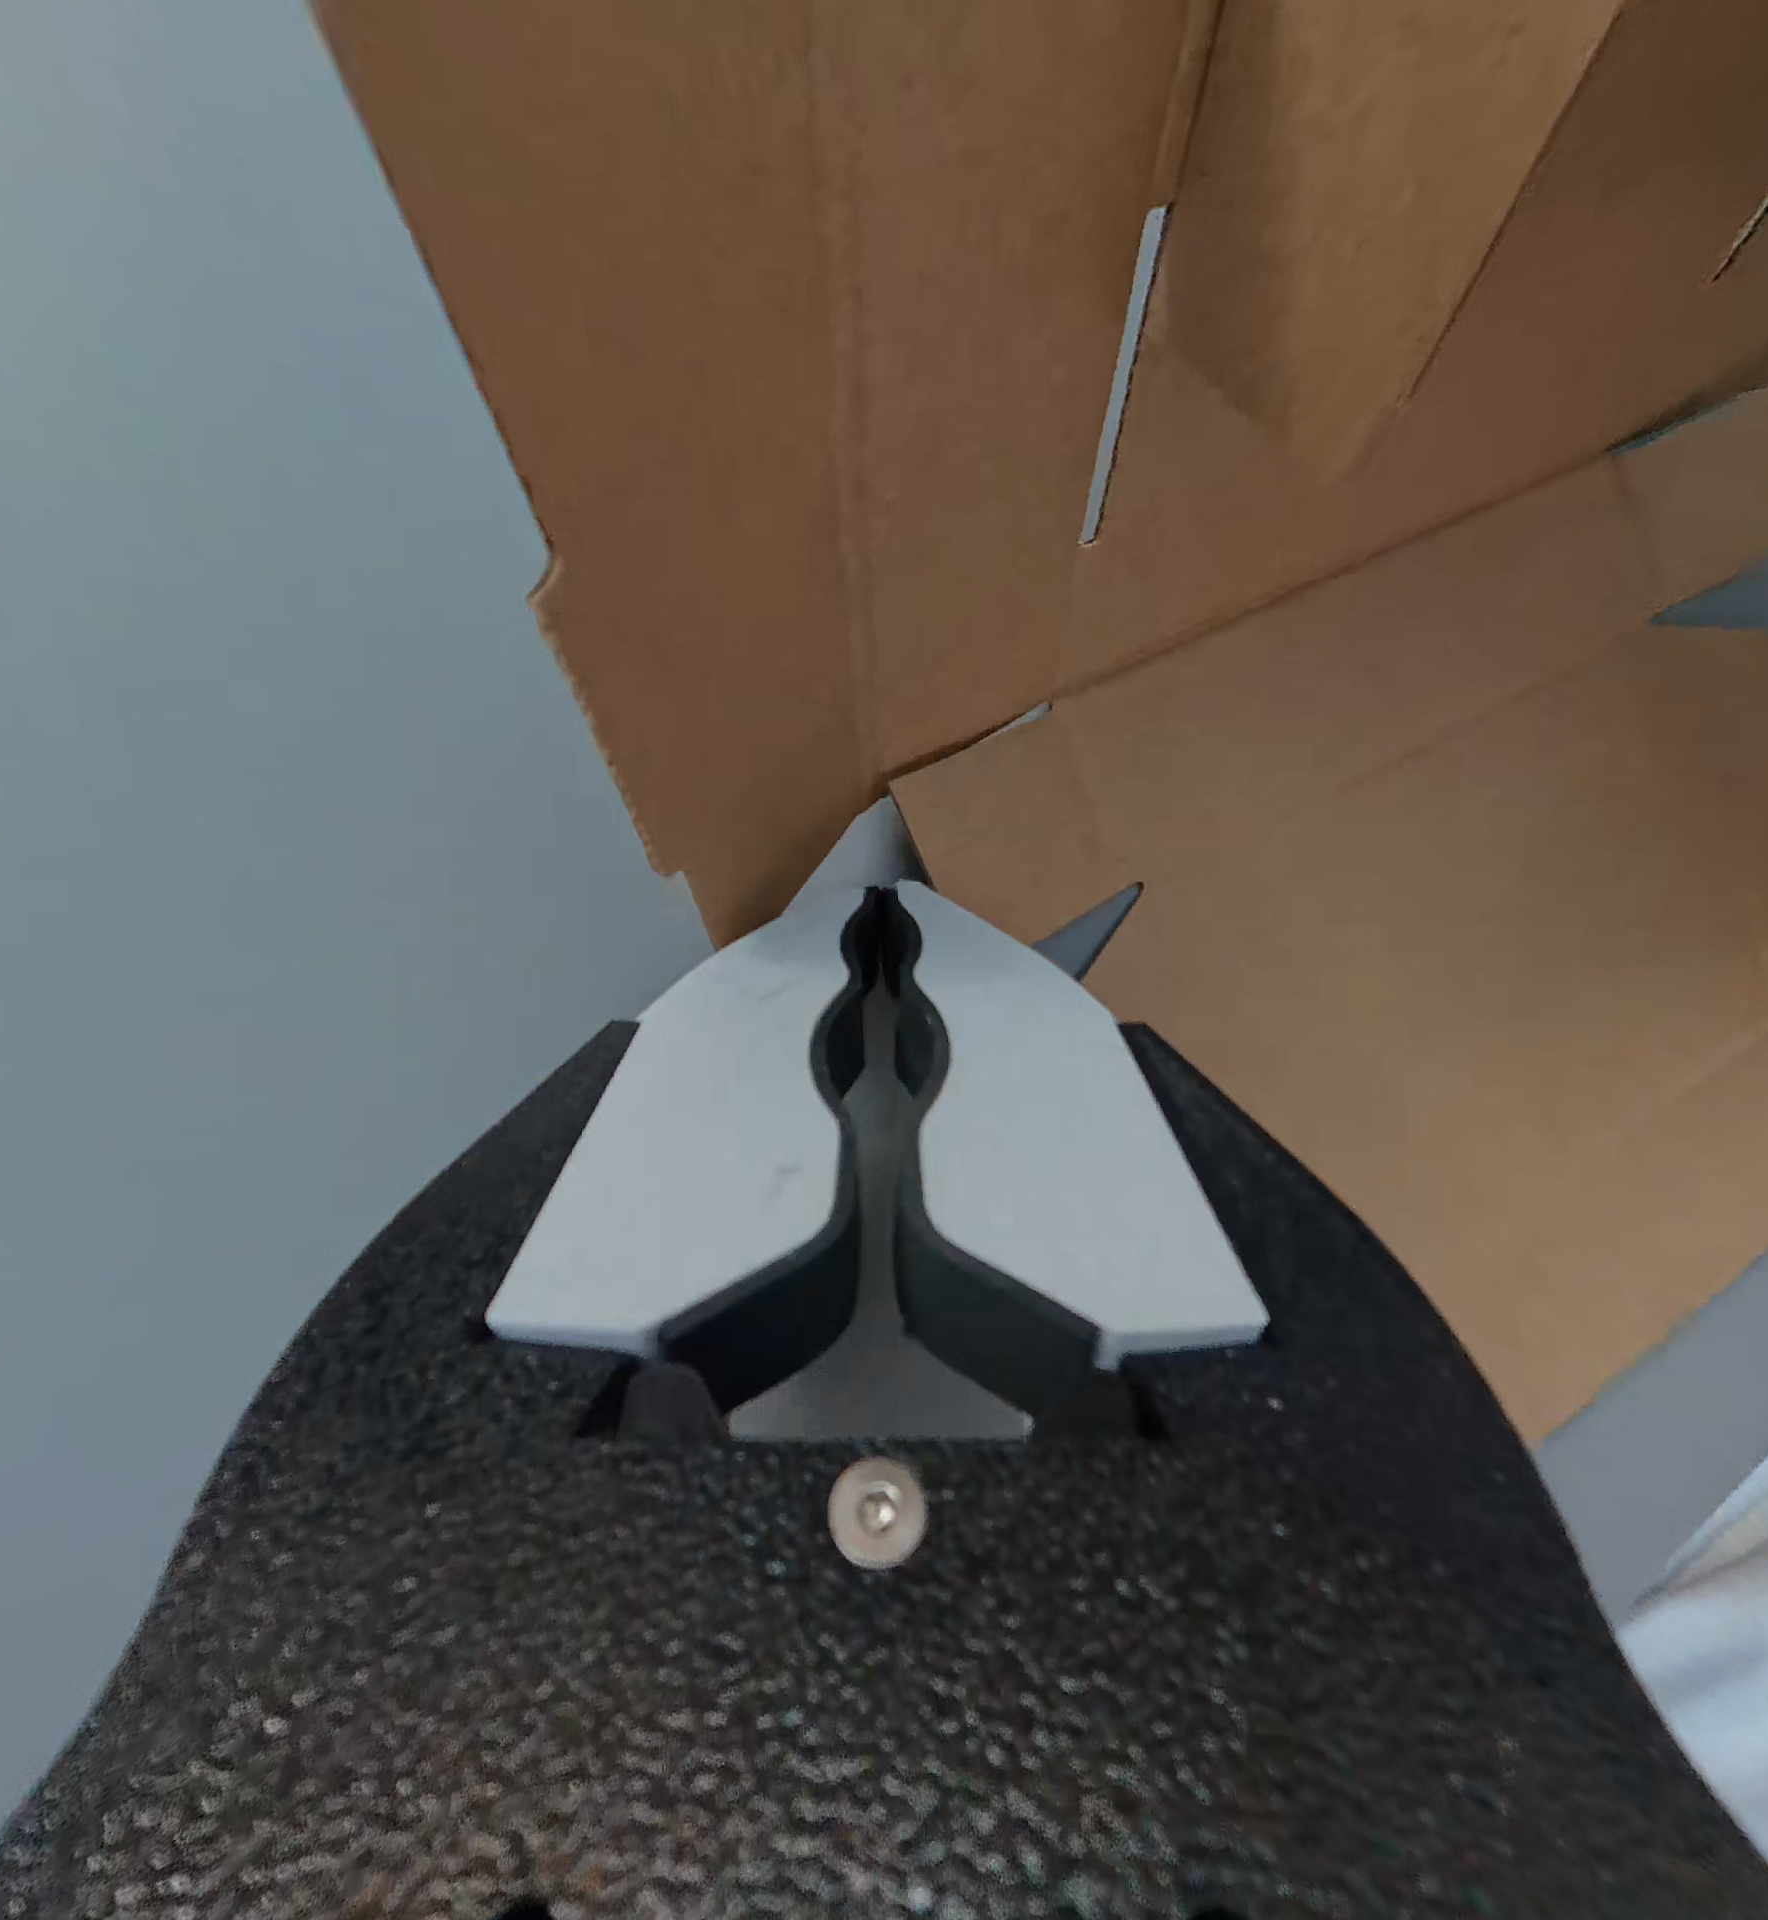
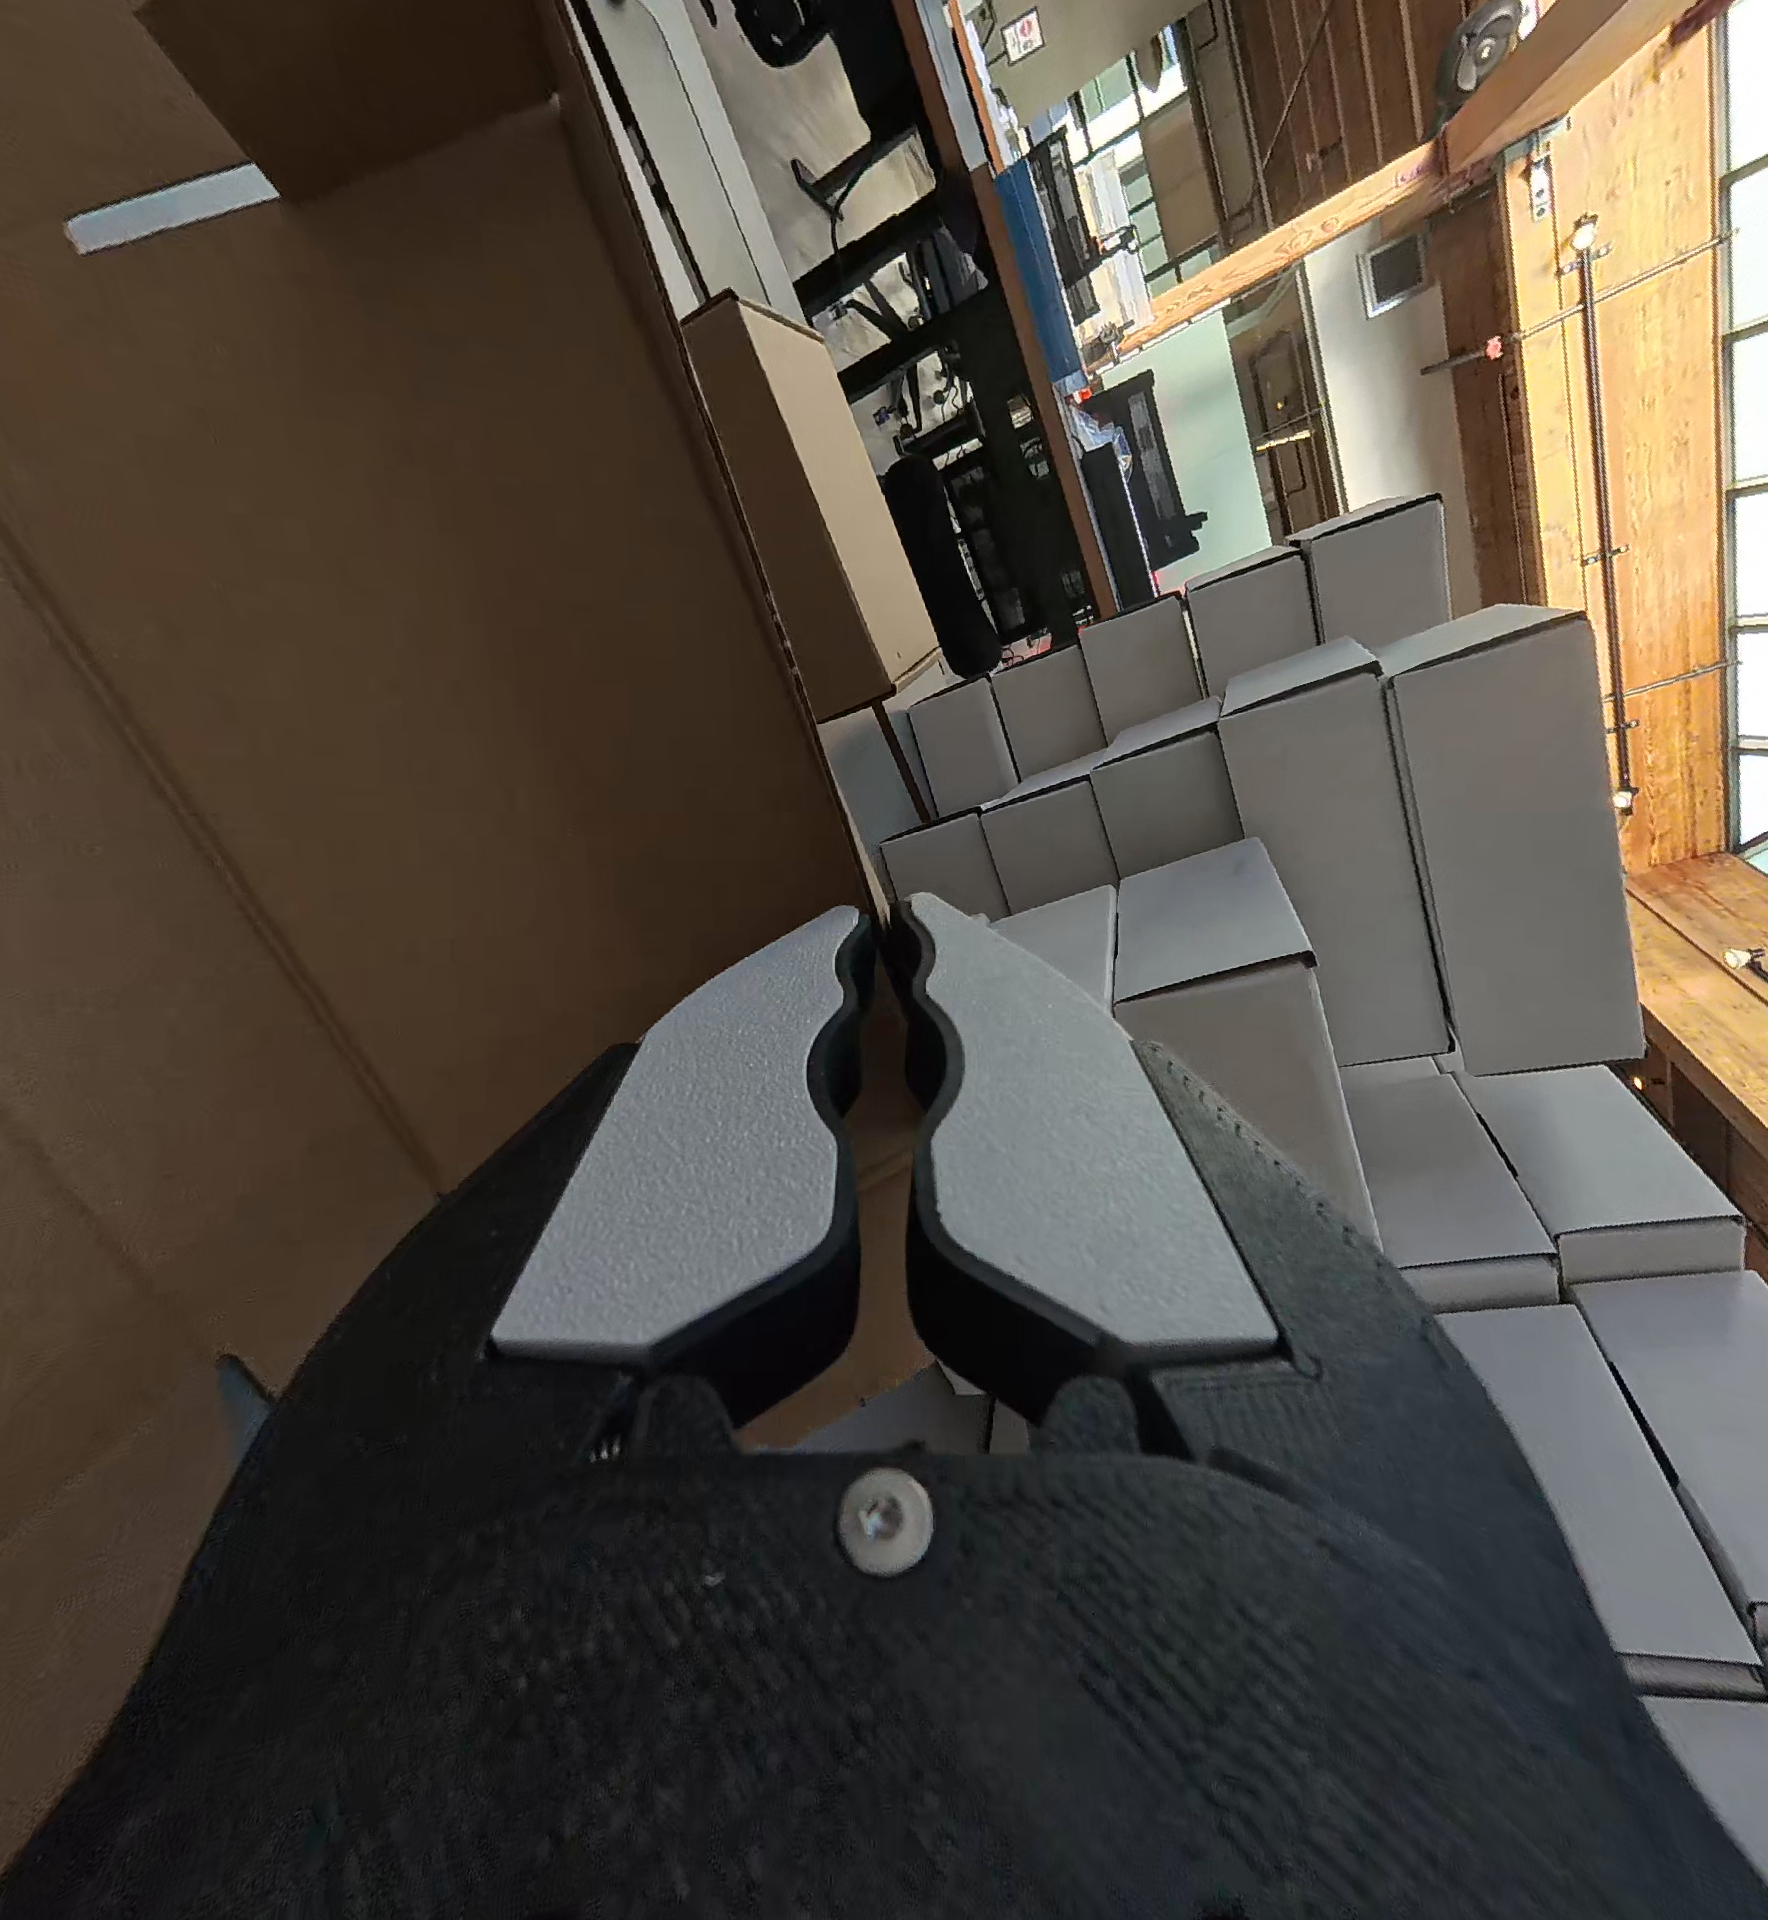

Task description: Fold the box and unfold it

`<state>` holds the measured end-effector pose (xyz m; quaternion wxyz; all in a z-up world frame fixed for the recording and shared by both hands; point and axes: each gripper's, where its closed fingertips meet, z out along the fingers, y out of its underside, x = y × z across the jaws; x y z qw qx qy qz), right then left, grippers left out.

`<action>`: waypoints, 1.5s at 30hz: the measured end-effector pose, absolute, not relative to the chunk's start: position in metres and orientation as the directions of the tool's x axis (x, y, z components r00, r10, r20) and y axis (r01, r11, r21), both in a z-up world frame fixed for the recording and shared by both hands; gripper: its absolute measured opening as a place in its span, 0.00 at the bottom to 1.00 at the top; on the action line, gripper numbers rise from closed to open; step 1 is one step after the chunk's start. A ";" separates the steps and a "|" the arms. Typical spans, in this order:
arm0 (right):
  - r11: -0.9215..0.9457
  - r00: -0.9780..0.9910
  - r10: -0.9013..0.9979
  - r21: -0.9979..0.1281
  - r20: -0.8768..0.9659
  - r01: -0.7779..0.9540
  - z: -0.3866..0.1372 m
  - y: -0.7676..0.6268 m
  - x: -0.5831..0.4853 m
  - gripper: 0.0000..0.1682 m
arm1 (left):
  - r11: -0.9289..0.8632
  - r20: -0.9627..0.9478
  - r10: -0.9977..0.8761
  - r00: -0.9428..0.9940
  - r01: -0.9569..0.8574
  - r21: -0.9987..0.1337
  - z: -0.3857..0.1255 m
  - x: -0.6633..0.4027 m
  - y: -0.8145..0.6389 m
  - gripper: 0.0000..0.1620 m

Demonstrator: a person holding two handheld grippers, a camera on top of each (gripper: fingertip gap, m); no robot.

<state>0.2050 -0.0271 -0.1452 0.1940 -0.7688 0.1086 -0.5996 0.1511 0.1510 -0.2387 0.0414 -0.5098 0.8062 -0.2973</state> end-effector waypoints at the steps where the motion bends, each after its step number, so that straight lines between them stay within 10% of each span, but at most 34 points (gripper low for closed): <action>1: -0.897 0.261 -0.406 -0.436 0.876 0.068 -0.145 -0.028 0.205 0.02 | 0.292 0.245 -0.847 -0.472 -0.798 -0.527 -0.238 0.151 0.151 0.00; 11: -0.871 0.280 -0.457 -0.488 0.845 0.053 -0.147 -0.028 0.203 0.03 | 0.064 0.476 -0.737 -0.479 -0.752 -0.656 -0.208 0.156 0.123 0.00; 16: -0.872 0.283 -0.452 -0.486 0.846 0.061 -0.148 -0.025 0.201 0.02 | 0.389 0.106 -0.759 -0.643 -0.577 -0.718 -0.215 0.148 0.096 0.00; 22: -0.885 0.276 -0.423 -0.459 0.863 0.077 -0.148 -0.027 0.202 0.03 | 0.776 -0.413 -0.582 -0.701 -0.325 -0.541 -0.233 0.147 0.082 0.00; 34: -0.942 0.138 -0.234 -0.260 0.962 0.211 -0.137 -0.030 0.222 0.02 | 0.252 -0.108 -0.889 -0.444 -0.280 -0.926 -0.131 0.208 0.160 0.00; 45: -0.959 0.066 -0.108 -0.121 0.992 0.255 -0.135 -0.029 0.192 0.01 | 0.453 -0.127 -0.717 -0.685 -0.320 -0.832 -0.176 0.242 0.168 0.18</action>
